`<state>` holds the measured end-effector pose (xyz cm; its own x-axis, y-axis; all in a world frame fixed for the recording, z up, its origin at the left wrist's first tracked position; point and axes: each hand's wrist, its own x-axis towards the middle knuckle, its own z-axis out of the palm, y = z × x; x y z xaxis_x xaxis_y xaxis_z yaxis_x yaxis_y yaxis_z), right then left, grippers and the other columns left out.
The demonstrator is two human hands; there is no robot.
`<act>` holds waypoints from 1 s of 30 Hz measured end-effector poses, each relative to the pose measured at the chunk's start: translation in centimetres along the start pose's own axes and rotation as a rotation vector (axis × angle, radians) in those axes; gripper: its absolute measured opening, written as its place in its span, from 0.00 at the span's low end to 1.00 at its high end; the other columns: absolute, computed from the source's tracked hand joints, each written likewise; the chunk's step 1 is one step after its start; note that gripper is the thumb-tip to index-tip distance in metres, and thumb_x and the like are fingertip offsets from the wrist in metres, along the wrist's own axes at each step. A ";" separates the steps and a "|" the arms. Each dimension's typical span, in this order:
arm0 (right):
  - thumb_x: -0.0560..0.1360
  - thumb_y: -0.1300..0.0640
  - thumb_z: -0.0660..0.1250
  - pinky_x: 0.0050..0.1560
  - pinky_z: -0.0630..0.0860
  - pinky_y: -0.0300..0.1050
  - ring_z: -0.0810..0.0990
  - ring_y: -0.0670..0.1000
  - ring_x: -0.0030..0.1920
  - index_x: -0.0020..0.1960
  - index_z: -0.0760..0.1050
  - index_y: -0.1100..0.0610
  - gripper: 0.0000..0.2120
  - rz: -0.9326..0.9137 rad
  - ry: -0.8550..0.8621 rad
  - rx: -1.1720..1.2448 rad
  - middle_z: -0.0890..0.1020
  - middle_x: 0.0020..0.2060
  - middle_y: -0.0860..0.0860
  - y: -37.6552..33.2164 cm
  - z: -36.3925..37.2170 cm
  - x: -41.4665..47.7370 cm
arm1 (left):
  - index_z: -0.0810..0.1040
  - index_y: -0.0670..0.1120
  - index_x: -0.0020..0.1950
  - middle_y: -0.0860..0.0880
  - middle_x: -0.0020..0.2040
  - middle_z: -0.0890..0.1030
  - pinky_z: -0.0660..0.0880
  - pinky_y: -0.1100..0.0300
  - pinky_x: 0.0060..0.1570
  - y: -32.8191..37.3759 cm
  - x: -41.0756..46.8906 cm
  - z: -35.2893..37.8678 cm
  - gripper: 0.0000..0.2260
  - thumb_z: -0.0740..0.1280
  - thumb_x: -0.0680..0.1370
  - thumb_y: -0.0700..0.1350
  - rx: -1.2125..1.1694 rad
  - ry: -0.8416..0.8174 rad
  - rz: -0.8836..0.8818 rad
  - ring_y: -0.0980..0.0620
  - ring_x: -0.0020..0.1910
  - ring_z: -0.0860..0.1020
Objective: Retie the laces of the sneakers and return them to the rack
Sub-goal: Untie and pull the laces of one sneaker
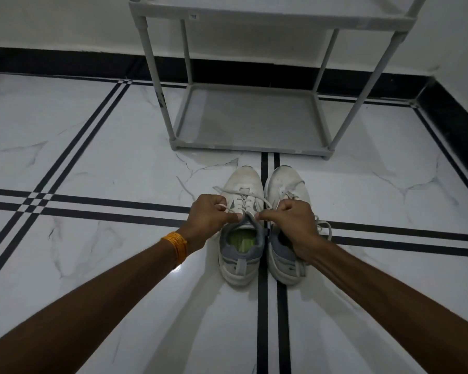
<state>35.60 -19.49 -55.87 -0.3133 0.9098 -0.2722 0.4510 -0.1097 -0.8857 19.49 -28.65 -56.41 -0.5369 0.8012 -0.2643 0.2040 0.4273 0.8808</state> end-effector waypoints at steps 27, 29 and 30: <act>0.78 0.48 0.64 0.39 0.74 0.47 0.81 0.53 0.36 0.32 0.73 0.59 0.20 -0.673 -0.308 -0.440 0.82 0.34 0.59 -15.5 -6.3 -1.0 | 0.80 0.45 0.48 0.48 0.49 0.81 0.73 0.57 0.33 12.9 -1.4 -2.8 0.15 0.60 0.81 0.54 1.310 -0.101 1.071 0.50 0.34 0.78; 0.78 0.49 0.64 0.41 0.75 0.50 0.80 0.53 0.40 0.39 0.76 0.62 0.17 -0.683 -0.226 -0.436 0.82 0.39 0.59 -15.1 -6.4 -0.6 | 0.79 0.46 0.42 0.52 0.32 0.75 0.69 0.59 0.32 13.8 -1.0 -3.0 0.16 0.60 0.81 0.55 1.272 -0.082 0.916 0.53 0.28 0.73; 0.78 0.51 0.65 0.41 0.73 0.48 0.79 0.53 0.42 0.43 0.78 0.60 0.13 -0.691 -0.172 -0.454 0.82 0.42 0.56 -14.7 -6.6 -0.5 | 0.77 0.47 0.36 0.53 0.27 0.71 0.66 0.60 0.31 14.2 -0.9 -3.1 0.17 0.61 0.80 0.55 1.125 -0.118 0.806 0.54 0.26 0.70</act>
<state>34.58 -15.67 -40.21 -0.7487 0.6353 0.1893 0.3915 0.6542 -0.6471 20.35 -24.54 -42.43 0.1029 0.9915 0.0793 0.9939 -0.1057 0.0328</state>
